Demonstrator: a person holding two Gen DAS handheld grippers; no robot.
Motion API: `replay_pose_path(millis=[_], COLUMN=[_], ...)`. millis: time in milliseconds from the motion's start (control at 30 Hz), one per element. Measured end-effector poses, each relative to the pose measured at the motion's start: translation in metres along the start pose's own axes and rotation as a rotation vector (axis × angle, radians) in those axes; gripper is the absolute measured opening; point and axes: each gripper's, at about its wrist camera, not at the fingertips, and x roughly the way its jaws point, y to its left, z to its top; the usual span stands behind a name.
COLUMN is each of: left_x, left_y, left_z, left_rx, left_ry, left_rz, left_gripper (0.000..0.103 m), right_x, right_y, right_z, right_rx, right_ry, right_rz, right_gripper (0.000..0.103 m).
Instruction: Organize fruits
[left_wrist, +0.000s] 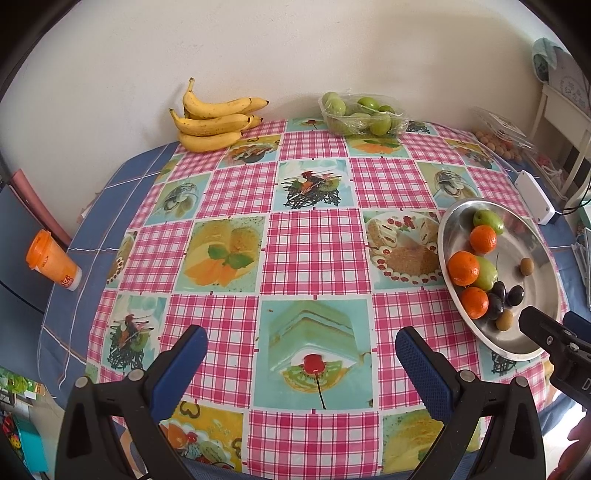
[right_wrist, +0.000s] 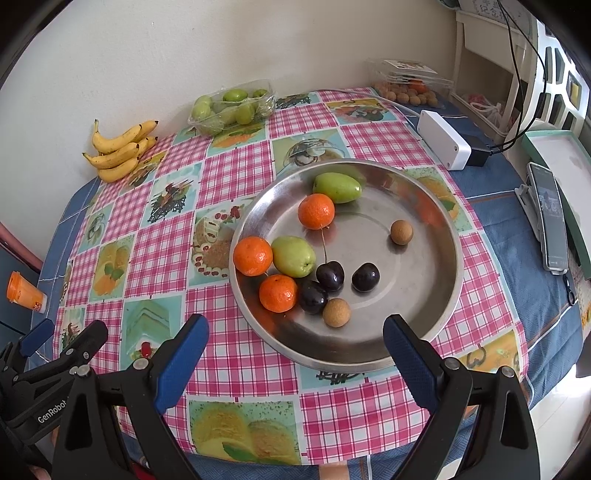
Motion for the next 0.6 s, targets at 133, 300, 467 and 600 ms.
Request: replay_pose_path(millis=[133,300,467,600], left_x=[-0.0007,-0.0011,-0.0016,-0.002], left_y=[0.0012,0.0022,0.002,0.0024], left_z=[0.0006,0.001,0.0008,0.0008], left_rx=[-0.006,-0.009,-0.016,-0.02], left_ry=[-0.001,-0.002,-0.002,-0.004], left_rz=[-0.002,-0.004,-0.003,-0.003], left_gripper=[0.103,0.103,0.103,0.103], right_x=[0.0004,0.0007,0.0012,0.0013], right_y=[0.0,-0.0003,-0.0007,-0.0004], right_z=[-0.0001,-0.0001,0.0001,0.0], right_rx=[0.001,-0.001,-0.002,-0.002], right_ry=[0.0,0.001,0.003,0.004], right_rz=[-0.001,-0.001,-0.001,-0.001], right_gripper=[0.096,0.095,0.096,0.095])
